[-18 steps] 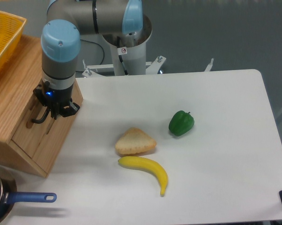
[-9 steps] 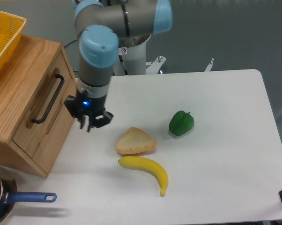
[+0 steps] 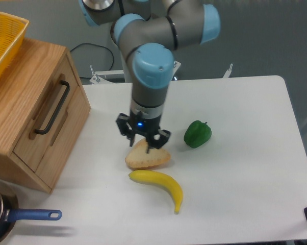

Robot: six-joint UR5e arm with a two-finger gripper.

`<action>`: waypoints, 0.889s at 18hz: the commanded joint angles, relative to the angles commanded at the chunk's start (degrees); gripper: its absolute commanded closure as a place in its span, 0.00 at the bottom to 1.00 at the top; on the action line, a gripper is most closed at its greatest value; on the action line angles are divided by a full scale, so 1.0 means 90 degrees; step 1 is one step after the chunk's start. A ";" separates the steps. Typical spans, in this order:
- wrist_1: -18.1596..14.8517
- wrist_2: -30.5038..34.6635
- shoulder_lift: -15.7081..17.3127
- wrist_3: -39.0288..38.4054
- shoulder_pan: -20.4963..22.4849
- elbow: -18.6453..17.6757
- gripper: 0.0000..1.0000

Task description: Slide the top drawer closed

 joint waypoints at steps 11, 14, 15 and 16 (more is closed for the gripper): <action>0.0020 0.0410 -0.0303 0.2049 0.1162 0.0029 0.00; 0.0428 0.0391 -0.0352 0.2541 0.1455 0.0049 0.00; 0.0526 0.0381 -0.0400 0.2570 0.1543 0.0049 0.00; 0.0556 0.0400 -0.0430 0.2715 0.1602 0.0058 0.00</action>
